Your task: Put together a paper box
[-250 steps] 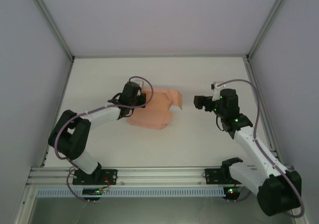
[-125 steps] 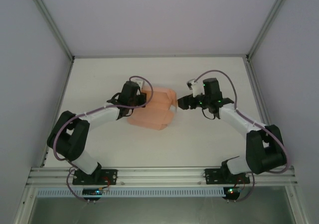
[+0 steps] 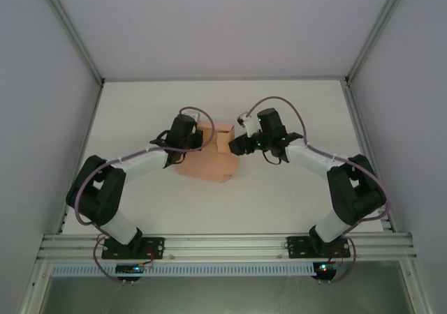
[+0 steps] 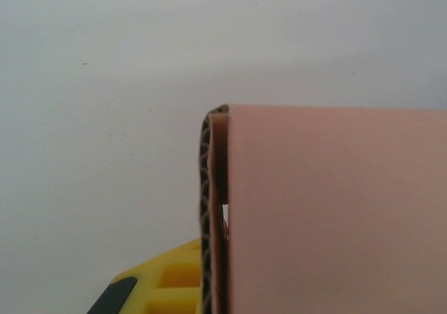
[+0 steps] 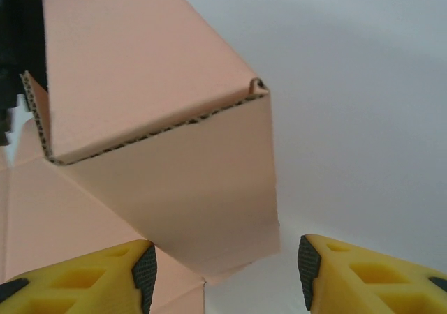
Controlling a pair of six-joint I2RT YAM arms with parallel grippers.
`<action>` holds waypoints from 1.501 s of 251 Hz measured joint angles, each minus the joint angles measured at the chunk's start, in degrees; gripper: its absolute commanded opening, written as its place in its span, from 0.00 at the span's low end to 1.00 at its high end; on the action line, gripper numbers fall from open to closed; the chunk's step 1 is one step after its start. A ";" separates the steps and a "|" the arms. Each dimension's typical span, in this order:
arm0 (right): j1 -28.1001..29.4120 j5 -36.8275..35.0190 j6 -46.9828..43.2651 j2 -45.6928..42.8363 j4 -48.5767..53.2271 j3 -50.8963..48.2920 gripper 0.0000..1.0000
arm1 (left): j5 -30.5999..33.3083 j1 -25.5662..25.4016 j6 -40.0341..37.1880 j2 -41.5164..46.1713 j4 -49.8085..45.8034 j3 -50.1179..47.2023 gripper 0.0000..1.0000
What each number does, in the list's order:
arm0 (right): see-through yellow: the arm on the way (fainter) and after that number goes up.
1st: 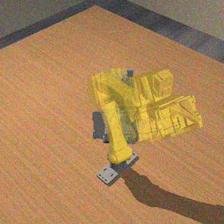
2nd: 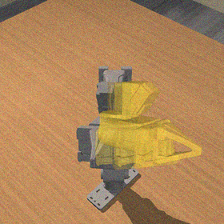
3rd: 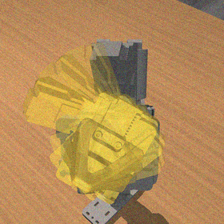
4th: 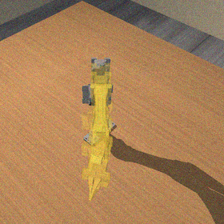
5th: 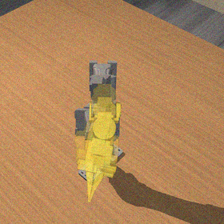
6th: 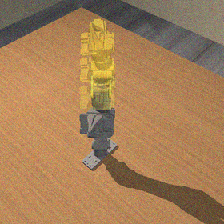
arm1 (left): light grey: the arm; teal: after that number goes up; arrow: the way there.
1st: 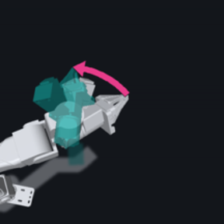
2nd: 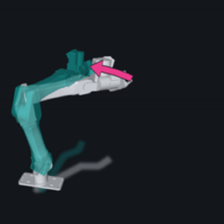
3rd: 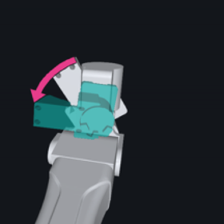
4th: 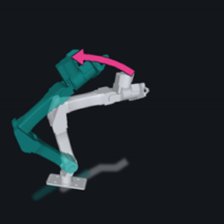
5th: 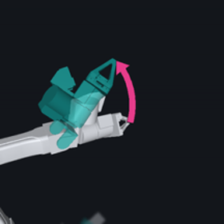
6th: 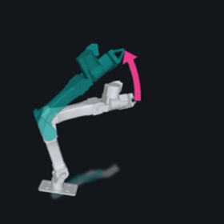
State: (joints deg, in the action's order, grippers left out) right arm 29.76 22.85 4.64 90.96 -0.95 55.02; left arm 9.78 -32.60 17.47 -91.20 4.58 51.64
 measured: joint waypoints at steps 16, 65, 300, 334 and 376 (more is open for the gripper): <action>1.90 -6.16 1.70 0.17 -0.63 0.00 0.57 | 1.79 -0.35 0.22 -0.02 -0.57 0.02 0.00; 6.56 -17.11 4.92 0.59 -2.10 0.31 0.47 | 4.57 -2.01 2.10 -0.74 -2.36 1.62 0.00; 10.97 -53.75 27.47 14.73 8.76 16.39 0.17 | 4.09 -5.40 11.54 -0.92 -5.11 4.13 0.00; 6.47 -42.69 25.59 11.32 -1.33 8.57 0.23 | 2.64 -5.64 11.56 -0.96 -5.27 4.13 0.00; 3.54 -34.29 23.50 9.75 -9.27 4.13 0.14 | 1.77 -5.75 11.54 -0.96 -4.46 4.13 0.00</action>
State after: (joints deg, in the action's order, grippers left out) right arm 33.30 -11.44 28.14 100.71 -10.22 59.16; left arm 11.55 -38.35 29.02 -92.16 0.12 55.77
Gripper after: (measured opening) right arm 0.222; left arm 0.088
